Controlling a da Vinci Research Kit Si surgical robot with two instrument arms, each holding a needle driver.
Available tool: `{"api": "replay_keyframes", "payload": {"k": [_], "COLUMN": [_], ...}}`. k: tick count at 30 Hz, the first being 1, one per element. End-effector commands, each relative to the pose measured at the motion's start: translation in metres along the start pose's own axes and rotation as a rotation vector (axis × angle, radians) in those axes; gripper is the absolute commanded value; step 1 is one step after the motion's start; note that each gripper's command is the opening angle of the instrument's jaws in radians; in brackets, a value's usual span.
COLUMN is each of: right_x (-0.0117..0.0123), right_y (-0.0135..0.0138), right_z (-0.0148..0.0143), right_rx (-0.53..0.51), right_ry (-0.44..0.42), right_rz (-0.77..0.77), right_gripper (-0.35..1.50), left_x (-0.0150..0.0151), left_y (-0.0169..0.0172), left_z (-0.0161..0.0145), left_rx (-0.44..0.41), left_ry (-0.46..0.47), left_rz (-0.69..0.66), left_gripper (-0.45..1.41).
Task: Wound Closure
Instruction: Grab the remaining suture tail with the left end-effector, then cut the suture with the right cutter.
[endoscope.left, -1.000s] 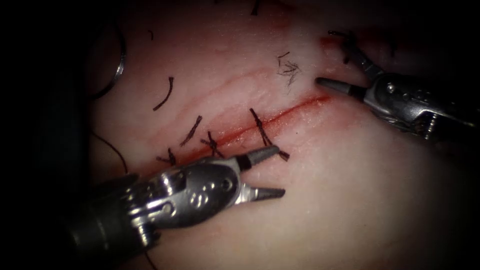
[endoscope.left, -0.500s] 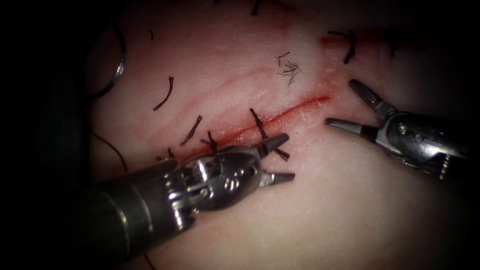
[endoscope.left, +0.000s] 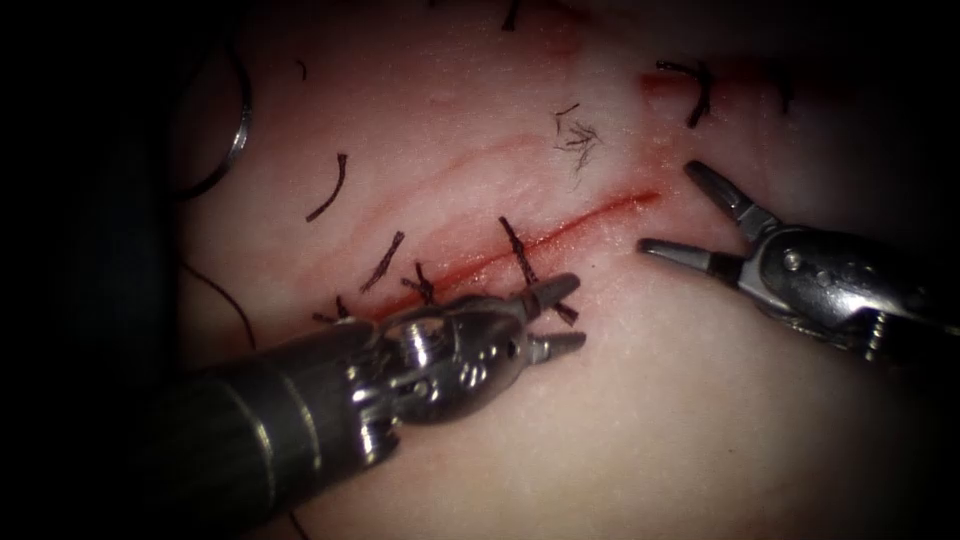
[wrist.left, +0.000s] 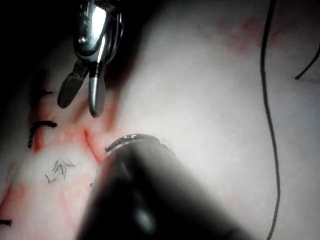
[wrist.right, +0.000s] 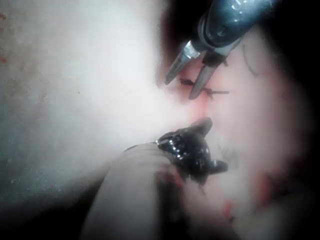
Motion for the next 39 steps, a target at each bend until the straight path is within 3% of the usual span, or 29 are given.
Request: {"api": "replay_keyframes", "payload": {"k": [1,5,7,8,17,26,34,35,37,39], "right_x": [0.0001,0.0001,0.0001,0.0001,0.0001,-0.0007,-0.0005,-0.0005,-0.0005,-0.0006], "right_y": [0.0000,0.0000,0.0000,0.0000,-0.0001,-0.0005,-0.0007,-0.0008,-0.0009,-0.0013], "right_z": [0.0008,0.0008,0.0009,0.0009,0.0010,0.0013,0.0014,0.0014,0.0014,0.0018], "right_rx": [0.000,-0.001,-0.001,-0.001,-0.002,0.100,0.101,0.110,0.124,0.215], "right_ry": [0.004,0.004,0.004,0.004,0.004,0.034,0.034,0.038,0.043,0.084], "right_rz": [-0.002,-0.002,-0.002,-0.003,-0.003,-0.033,-0.033,-0.034,-0.040,-0.113], "right_gripper": [0.99,0.98,0.98,0.98,0.96,0.84,0.78,0.51,0.42,0.41], "left_x": [0.0004,0.0001,-0.0001,-0.0001,0.0007,-0.0006,0.0004,0.0002,0.0001,-0.0006], "left_y": [-0.0002,-0.0002,-0.0002,-0.0002,0.0005,-0.0014,-0.0025,-0.0028,-0.0030,-0.0035], "left_z": [0.0006,0.0005,0.0004,0.0003,0.0001,-0.0020,-0.0020,-0.0024,-0.0026,-0.0031], "left_rx": [-0.001,-0.007,-0.006,-0.005,0.015,-0.006,-0.035,-0.039,-0.042,-0.052], "left_ry": [0.009,0.015,0.016,0.016,0.030,0.057,0.148,0.181,0.195,0.216], "left_rz": [0.002,0.011,0.048,0.054,0.090,0.118,0.121,0.122,0.124,0.132], "left_gripper": [0.17,0.00,-0.32,-0.35,-0.35,-0.35,-0.35,-0.35,-0.35,-0.35]}}
